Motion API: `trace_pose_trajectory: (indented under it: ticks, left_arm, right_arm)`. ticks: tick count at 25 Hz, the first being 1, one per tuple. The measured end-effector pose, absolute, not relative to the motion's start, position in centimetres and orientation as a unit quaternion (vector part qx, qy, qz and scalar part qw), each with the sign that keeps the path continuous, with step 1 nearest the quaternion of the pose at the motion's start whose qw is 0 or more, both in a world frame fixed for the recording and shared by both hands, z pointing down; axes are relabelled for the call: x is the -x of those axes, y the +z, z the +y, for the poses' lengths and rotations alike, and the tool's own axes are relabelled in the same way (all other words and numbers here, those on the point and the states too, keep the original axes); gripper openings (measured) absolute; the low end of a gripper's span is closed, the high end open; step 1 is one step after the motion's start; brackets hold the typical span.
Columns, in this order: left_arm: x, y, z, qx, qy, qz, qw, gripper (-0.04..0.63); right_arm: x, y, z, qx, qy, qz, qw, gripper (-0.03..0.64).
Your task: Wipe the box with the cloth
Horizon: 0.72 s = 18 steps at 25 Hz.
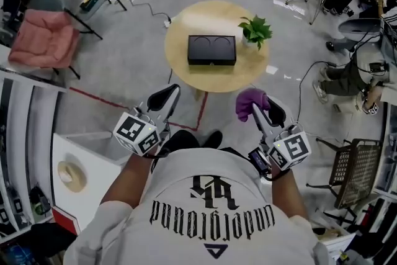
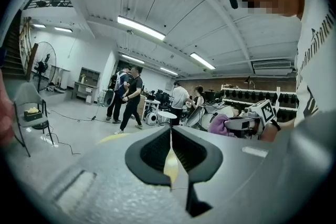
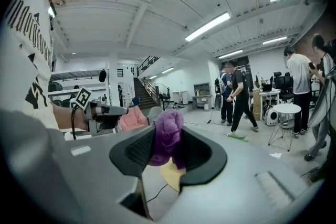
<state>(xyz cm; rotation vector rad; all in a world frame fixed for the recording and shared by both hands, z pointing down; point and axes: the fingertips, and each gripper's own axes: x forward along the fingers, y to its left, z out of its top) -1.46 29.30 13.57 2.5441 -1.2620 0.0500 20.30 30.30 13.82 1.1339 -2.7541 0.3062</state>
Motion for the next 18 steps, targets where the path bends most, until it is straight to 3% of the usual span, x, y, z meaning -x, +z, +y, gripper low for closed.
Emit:
trace_pose_trajectory:
  ticks: [18]
  left_arm:
    - [5.6, 21.8, 12.1, -0.880, 0.060, -0.410, 0.233, 0.050]
  right_arm:
    - [-18.0, 18.3, 16.7, -0.423, 0.135, -0.889, 0.114, 0.138]
